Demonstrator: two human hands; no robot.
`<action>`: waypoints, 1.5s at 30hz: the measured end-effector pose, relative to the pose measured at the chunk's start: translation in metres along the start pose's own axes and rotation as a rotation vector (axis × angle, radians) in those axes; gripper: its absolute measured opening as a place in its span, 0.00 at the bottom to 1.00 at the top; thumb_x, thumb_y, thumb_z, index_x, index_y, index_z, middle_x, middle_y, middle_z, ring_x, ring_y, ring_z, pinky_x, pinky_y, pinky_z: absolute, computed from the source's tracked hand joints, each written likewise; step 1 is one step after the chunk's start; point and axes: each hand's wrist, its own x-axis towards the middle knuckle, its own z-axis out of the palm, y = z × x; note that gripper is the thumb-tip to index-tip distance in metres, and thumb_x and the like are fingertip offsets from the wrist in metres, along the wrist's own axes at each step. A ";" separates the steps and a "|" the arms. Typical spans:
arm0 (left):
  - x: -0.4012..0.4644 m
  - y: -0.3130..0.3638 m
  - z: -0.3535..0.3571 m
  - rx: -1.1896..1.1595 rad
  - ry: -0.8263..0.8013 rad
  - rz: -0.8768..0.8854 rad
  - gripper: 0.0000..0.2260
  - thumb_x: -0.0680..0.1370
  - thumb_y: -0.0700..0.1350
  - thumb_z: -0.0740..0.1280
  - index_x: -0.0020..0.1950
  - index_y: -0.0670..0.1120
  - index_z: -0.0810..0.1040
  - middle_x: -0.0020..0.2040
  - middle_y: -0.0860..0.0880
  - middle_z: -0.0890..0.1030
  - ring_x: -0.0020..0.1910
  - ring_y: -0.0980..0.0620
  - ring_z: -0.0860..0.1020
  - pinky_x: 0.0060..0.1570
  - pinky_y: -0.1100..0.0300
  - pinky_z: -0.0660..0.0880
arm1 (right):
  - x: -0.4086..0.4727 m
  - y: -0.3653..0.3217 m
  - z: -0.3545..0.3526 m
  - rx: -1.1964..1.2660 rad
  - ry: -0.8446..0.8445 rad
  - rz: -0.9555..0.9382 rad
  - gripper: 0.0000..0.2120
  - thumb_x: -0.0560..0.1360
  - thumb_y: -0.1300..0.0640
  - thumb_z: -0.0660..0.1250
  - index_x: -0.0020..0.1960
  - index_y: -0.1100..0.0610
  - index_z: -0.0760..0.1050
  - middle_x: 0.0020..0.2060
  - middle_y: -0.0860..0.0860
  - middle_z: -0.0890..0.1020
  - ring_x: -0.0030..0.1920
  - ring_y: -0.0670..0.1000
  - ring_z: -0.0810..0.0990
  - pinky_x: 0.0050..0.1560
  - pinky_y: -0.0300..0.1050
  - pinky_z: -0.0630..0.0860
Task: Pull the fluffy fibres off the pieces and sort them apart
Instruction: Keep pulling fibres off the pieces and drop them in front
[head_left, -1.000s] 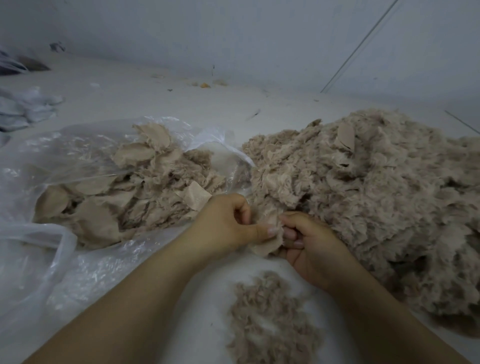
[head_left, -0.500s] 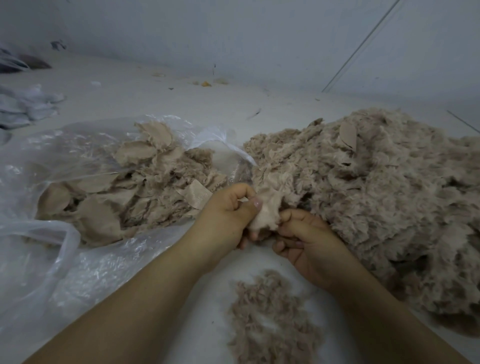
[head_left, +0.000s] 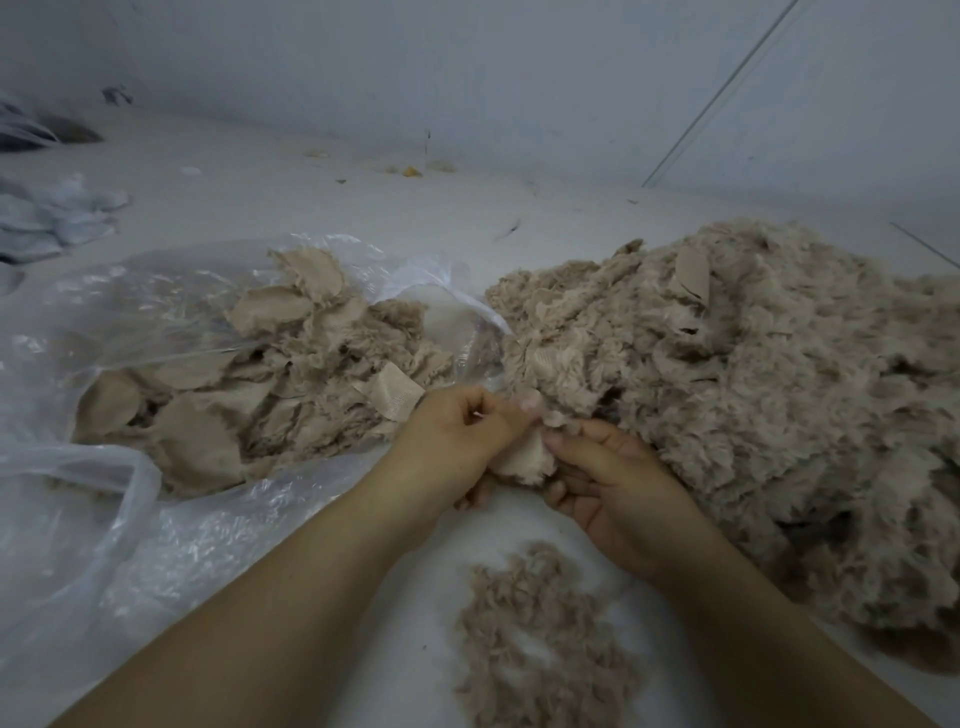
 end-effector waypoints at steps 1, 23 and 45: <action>-0.001 0.000 0.000 0.017 -0.064 -0.021 0.21 0.72 0.56 0.71 0.44 0.37 0.78 0.30 0.42 0.78 0.20 0.51 0.68 0.20 0.65 0.62 | 0.000 0.000 0.001 0.008 -0.008 0.000 0.17 0.69 0.57 0.70 0.53 0.68 0.79 0.38 0.58 0.82 0.33 0.50 0.78 0.29 0.36 0.72; -0.001 0.000 -0.005 -0.011 -0.191 -0.045 0.13 0.76 0.44 0.72 0.32 0.43 0.78 0.24 0.44 0.74 0.18 0.52 0.68 0.20 0.65 0.63 | -0.003 -0.004 0.006 -0.037 -0.057 -0.048 0.19 0.79 0.56 0.61 0.54 0.74 0.75 0.46 0.71 0.79 0.50 0.70 0.78 0.59 0.62 0.73; 0.001 0.005 -0.021 0.075 -0.155 -0.024 0.21 0.65 0.54 0.80 0.45 0.44 0.73 0.30 0.45 0.76 0.21 0.50 0.70 0.20 0.63 0.65 | -0.004 -0.005 0.010 0.056 0.016 -0.014 0.23 0.73 0.55 0.64 0.61 0.72 0.74 0.51 0.68 0.80 0.48 0.60 0.80 0.46 0.47 0.80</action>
